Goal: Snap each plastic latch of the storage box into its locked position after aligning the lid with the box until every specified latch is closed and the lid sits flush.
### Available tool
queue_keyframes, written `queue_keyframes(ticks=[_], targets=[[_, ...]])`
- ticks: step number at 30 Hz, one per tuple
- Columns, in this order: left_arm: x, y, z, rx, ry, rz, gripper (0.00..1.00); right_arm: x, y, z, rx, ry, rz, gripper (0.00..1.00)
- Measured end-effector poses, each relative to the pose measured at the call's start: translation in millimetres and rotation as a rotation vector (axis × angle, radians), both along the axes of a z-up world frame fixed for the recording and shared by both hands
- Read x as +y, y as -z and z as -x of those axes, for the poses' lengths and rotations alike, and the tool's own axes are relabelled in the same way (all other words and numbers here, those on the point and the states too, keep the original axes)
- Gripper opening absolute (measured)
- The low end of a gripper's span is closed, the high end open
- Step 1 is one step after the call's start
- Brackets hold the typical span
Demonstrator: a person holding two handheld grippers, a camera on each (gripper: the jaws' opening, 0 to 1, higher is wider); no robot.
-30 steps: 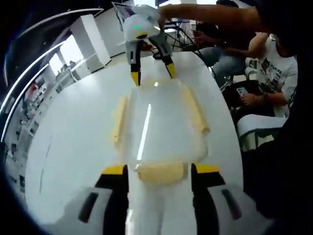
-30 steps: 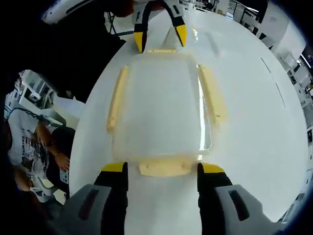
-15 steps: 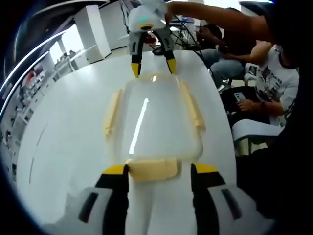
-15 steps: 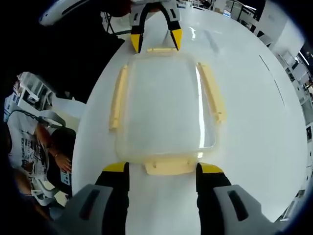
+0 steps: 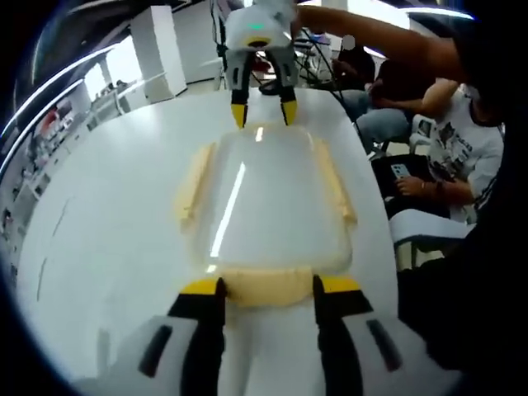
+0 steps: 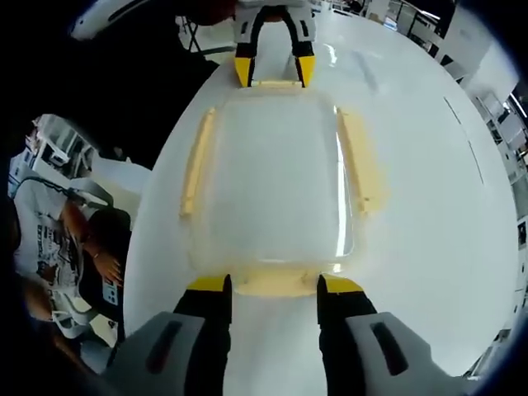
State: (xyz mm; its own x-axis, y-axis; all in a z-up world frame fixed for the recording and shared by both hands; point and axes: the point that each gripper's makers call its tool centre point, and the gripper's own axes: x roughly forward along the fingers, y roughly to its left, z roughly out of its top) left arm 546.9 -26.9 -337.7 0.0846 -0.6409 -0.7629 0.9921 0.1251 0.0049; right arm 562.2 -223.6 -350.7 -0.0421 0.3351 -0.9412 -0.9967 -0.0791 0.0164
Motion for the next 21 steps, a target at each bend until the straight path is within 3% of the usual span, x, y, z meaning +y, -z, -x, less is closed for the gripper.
queue_keyframes(ticks=[12, 21], targets=[[-0.9, 1.0, 0.7, 0.0, 0.013, 0.006, 0.41, 2.2, 0.0, 3.5, -0.004, 0.007, 0.041, 0.41], [-0.9, 2.0, 0.2, 0.007, 0.015, 0.0, 0.39, 3.3, -1.4, 5.1, 0.007, 0.004, 0.0, 0.38]])
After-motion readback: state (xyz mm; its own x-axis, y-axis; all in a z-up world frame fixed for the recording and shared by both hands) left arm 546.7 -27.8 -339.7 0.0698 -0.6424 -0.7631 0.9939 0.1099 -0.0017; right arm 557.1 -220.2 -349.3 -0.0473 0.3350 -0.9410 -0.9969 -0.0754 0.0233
